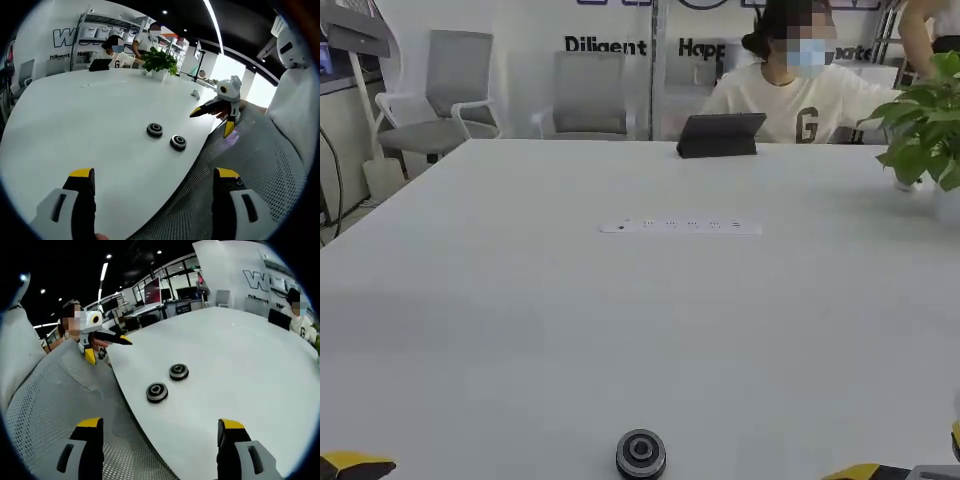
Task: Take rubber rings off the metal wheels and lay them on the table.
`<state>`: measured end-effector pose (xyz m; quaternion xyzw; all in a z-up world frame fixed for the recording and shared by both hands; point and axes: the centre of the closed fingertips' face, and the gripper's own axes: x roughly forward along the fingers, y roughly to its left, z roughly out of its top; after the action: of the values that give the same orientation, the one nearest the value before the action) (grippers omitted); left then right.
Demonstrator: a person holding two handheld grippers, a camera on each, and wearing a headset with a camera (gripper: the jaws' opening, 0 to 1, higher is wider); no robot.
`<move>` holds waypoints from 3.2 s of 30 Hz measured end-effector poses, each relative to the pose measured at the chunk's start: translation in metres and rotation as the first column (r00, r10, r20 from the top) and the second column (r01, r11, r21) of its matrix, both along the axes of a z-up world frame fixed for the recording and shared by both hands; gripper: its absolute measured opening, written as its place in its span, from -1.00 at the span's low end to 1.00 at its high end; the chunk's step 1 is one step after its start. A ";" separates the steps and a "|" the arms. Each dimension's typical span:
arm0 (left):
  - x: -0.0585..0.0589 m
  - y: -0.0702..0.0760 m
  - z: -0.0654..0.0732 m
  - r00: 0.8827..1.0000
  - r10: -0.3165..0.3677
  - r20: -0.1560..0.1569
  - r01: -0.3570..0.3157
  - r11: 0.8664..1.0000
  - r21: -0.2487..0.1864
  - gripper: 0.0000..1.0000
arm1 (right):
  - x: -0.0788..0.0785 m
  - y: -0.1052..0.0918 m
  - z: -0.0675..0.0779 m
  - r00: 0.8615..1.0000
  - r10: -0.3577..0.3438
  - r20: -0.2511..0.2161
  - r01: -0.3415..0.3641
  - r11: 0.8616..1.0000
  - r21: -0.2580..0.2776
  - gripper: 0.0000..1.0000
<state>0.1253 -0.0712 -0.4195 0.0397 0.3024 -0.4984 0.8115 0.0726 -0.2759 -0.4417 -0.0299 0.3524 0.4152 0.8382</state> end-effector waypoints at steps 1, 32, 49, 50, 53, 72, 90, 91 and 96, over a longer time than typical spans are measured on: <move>0.000 0.000 0.000 1.000 0.000 0.000 0.000 1.000 0.000 0.94 | 0.000 0.000 0.000 1.000 0.000 0.000 0.000 1.000 0.000 0.88; -0.001 -0.001 0.001 1.000 -0.009 -0.001 0.009 1.000 -0.004 0.92 | 0.001 0.000 0.001 1.000 -0.004 0.003 0.004 1.000 0.007 0.85; -0.005 -0.009 0.016 0.998 -0.057 0.032 0.059 0.997 -0.045 0.94 | 0.000 0.001 0.001 1.000 0.024 0.015 -0.023 0.999 -0.027 0.82; -0.005 -0.008 0.017 0.998 -0.057 0.035 0.059 0.997 -0.044 0.94 | 0.000 0.000 0.001 1.000 0.024 0.018 -0.024 0.999 -0.029 0.82; -0.004 -0.007 0.022 0.997 -0.057 0.054 0.059 0.997 -0.040 0.94 | 0.001 0.000 0.003 0.999 0.030 0.032 -0.029 0.999 -0.037 0.81; 0.003 -0.018 0.065 0.983 -0.078 0.164 0.099 0.988 -0.121 0.75 | 0.019 0.003 0.056 0.982 0.067 0.179 -0.060 0.997 -0.044 0.68; 0.006 -0.047 0.096 0.935 -0.201 0.293 0.233 0.969 -0.079 0.72 | 0.045 0.032 0.114 0.942 0.148 0.302 -0.158 0.987 0.009 0.58; 0.007 -0.048 0.097 0.932 -0.207 0.298 0.240 0.968 -0.077 0.71 | 0.047 0.033 0.115 0.939 0.153 0.308 -0.162 0.987 0.003 0.57; 0.009 -0.058 0.105 0.916 -0.243 0.320 0.276 0.959 -0.062 0.72 | 0.053 0.043 0.128 0.922 0.185 0.341 -0.194 0.981 -0.007 0.53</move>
<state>0.1344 -0.1293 -0.3148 0.1141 0.1371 -0.6044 0.7765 0.1261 -0.2327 -0.3137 -0.1236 0.1924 0.4876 0.8426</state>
